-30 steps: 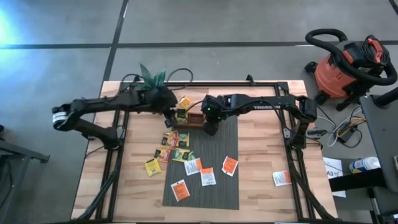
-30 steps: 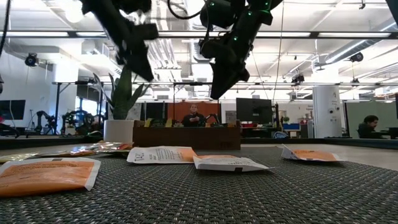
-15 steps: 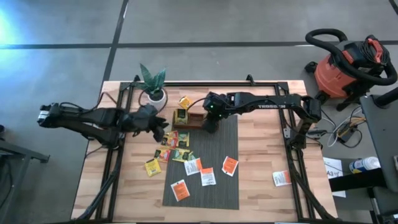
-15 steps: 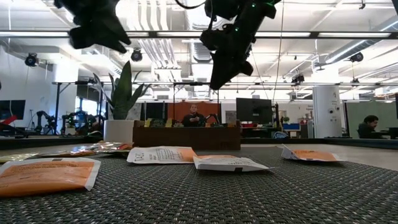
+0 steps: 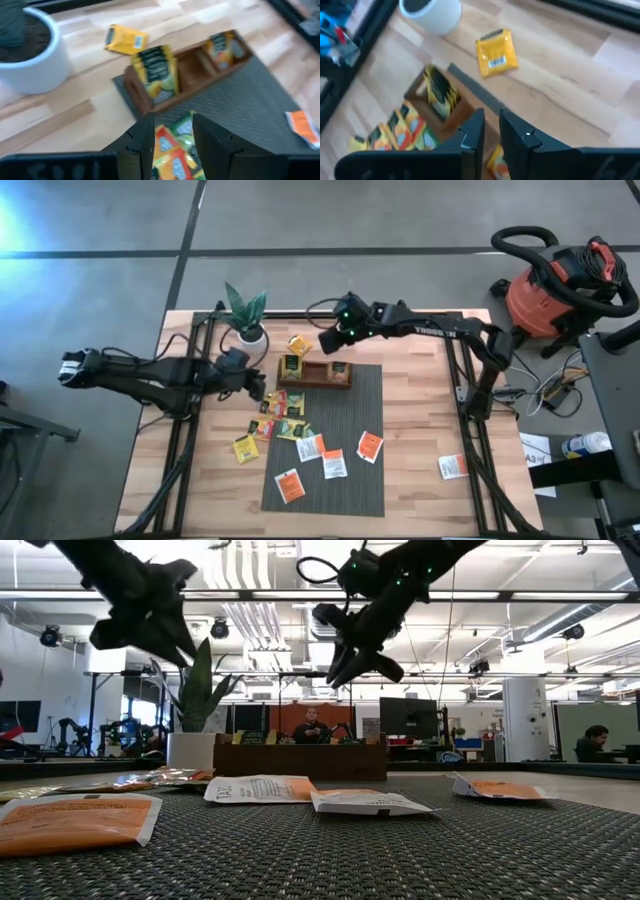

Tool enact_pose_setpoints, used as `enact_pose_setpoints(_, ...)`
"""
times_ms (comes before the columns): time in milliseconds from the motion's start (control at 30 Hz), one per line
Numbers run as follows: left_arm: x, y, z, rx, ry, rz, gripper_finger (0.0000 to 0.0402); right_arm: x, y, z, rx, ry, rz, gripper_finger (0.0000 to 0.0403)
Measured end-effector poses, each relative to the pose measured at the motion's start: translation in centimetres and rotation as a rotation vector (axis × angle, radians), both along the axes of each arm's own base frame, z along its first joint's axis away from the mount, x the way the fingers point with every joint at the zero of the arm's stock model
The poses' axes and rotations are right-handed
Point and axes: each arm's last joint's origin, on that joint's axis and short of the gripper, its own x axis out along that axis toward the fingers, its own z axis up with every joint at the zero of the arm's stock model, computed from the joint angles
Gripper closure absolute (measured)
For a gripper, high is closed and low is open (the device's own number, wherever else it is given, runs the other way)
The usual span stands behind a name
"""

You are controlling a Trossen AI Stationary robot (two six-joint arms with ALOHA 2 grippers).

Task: Pick & Place Tea
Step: Put the orange tea bag into the right compartment of the wooden organizer

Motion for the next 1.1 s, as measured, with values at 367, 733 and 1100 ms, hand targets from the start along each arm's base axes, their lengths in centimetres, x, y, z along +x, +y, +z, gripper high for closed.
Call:
enact_pose_setpoints(367,0.4,3.3,-4.2,-0.184,-0.058,0.086,0.0275,2.1,-7.4,-2.9,0.049,-0.042,0.204,0.0346)
enact_pose_setpoints(733,0.7,4.6,-6.1,-0.290,-0.150,0.231,0.0275,6.0,-11.2,-5.1,0.075,0.104,0.361,0.0346)
enact_pose_setpoints(1100,1.4,4.8,-4.6,-0.294,-0.241,0.234,0.0275,8.3,-12.6,-7.2,0.169,0.092,0.319,0.0346)
